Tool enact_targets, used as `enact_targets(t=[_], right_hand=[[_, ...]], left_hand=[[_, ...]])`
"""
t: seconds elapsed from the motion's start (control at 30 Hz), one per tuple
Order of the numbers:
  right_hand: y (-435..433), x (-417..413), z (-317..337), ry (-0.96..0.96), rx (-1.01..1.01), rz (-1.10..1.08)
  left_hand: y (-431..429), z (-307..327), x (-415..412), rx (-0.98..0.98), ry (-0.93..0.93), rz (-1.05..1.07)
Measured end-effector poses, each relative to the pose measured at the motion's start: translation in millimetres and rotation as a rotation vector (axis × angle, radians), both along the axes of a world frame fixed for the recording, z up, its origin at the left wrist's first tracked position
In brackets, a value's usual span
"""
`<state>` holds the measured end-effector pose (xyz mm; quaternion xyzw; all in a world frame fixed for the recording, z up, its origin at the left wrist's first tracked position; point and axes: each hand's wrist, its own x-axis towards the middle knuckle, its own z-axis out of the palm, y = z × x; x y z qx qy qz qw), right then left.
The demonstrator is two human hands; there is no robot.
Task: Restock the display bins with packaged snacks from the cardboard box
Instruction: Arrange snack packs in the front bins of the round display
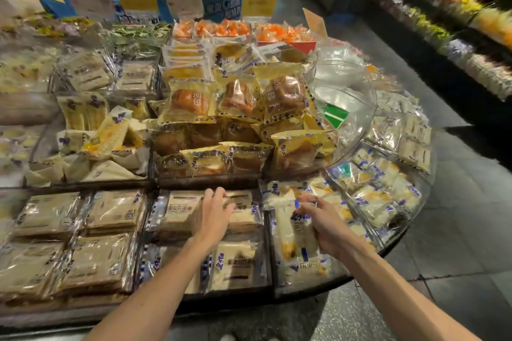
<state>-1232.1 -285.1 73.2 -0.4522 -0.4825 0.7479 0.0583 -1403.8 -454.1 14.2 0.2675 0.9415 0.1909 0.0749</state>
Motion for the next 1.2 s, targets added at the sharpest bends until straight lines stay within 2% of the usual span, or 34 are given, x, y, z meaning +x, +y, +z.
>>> enact_targets(t=[0.07, 0.1, 0.13, 0.23, 0.3, 0.33, 0.4, 0.53, 0.67, 0.83, 1.07, 1.2], right_hand=[[-7, 1, -4, 0.034, -0.013, -0.051], [-10, 1, -8, 0.060, -0.024, -0.095], [-14, 1, -8, 0.104, -0.054, -0.155], [-15, 9, -7, 0.236, -0.135, -0.347], [-5, 19, -2, 0.267, -0.123, -0.434], [1, 24, 1, 0.285, -0.110, -0.475], [15, 37, 9, 0.248, -0.034, -0.514], [50, 80, 4, -0.015, 0.262, -0.459], [93, 129, -17, -0.184, 0.456, -0.330], [186, 154, -35, -0.283, 0.679, 0.035], [273, 124, -50, -0.365, 0.897, 0.587], [282, 105, -61, -0.347, 0.966, 0.742]], left_hand=[[10, 16, 19, 0.273, -0.297, -0.036], [13, 26, 31, 0.329, -0.499, -0.072], [16, 36, 42, 0.325, -0.659, -0.146], [25, 57, 67, 0.252, -0.988, -0.350], [41, 63, 76, 0.343, -1.265, -0.358], [50, 65, 79, 0.377, -1.337, -0.359], [71, 66, 86, 0.393, -1.312, -0.365], [115, 59, 100, 0.403, -1.239, -0.384], [157, 34, 127, 0.294, -0.945, -0.537], [230, 14, 154, 0.202, -0.644, -0.518], [292, 2, 157, -0.009, -0.448, -0.330], [299, -6, 159, -0.113, -0.344, -0.286]])
